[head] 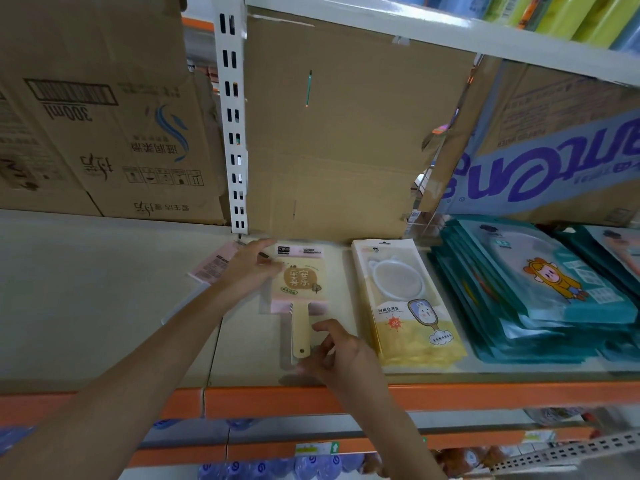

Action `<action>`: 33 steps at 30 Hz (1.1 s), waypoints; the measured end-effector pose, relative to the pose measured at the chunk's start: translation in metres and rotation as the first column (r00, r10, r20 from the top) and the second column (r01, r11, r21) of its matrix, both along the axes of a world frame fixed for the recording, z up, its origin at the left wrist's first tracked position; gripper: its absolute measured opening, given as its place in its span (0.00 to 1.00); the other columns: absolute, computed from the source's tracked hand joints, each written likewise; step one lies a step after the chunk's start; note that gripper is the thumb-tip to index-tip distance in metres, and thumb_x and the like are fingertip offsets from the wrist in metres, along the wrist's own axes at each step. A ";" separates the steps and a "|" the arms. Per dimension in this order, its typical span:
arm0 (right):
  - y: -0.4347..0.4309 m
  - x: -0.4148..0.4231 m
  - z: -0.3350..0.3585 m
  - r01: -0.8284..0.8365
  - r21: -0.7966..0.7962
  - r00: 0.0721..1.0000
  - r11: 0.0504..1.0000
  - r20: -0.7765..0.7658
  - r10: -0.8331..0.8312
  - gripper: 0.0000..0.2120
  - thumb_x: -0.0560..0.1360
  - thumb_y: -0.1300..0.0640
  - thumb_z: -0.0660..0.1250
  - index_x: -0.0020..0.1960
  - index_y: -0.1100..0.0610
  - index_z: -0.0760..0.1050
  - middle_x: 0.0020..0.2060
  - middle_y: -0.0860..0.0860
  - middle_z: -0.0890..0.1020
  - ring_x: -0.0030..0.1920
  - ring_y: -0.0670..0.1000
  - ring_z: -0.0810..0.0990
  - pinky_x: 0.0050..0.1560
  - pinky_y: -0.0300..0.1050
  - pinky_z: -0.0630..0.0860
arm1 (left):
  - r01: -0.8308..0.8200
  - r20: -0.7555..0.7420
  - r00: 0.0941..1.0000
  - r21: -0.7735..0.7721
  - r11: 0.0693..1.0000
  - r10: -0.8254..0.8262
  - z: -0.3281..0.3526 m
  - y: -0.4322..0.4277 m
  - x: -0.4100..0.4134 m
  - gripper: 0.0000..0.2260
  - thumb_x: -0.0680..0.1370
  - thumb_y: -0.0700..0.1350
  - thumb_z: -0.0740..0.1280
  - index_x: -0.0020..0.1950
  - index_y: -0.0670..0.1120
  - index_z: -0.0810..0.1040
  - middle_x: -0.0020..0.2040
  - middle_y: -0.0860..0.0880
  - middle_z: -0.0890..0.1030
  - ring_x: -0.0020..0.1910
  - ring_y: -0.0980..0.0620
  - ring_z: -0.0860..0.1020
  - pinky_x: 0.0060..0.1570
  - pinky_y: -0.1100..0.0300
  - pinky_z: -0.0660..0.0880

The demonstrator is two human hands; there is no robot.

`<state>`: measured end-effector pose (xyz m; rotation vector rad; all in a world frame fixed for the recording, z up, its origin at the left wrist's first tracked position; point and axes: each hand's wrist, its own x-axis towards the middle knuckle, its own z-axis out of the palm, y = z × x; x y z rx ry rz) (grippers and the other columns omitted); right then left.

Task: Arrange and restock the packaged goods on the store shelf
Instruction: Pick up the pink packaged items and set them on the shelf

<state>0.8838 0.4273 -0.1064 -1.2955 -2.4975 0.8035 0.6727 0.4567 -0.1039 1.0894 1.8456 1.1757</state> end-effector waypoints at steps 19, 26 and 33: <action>0.033 -0.017 0.029 -0.117 0.264 0.991 0.957 -0.037 0.131 0.21 0.74 0.53 0.67 0.65 0.55 0.70 0.60 0.50 0.76 0.60 0.52 0.75 0.54 0.43 0.69 | -0.244 -0.639 0.769 -0.305 0.920 -0.008 -0.014 -0.042 -0.036 0.41 0.68 0.58 0.72 0.73 0.45 0.57 0.69 0.44 0.65 0.66 0.43 0.64 0.63 0.52 0.61; 0.040 -0.012 0.030 -0.119 0.271 0.990 0.955 -0.041 0.135 0.21 0.74 0.51 0.66 0.66 0.53 0.69 0.60 0.50 0.76 0.60 0.51 0.75 0.53 0.44 0.71 | -0.325 -0.614 0.773 -0.169 0.931 0.158 -0.009 -0.047 -0.041 0.30 0.68 0.57 0.68 0.67 0.49 0.65 0.60 0.44 0.74 0.57 0.43 0.72 0.56 0.51 0.71; 0.052 -0.014 0.033 -0.119 0.303 0.988 0.946 -0.054 0.141 0.23 0.74 0.52 0.67 0.68 0.52 0.67 0.60 0.49 0.76 0.60 0.50 0.74 0.54 0.43 0.71 | -0.196 -0.139 0.972 -0.052 0.979 0.187 0.038 -0.063 -0.061 0.38 0.57 0.61 0.71 0.67 0.56 0.69 0.54 0.54 0.79 0.55 0.51 0.76 0.55 0.54 0.71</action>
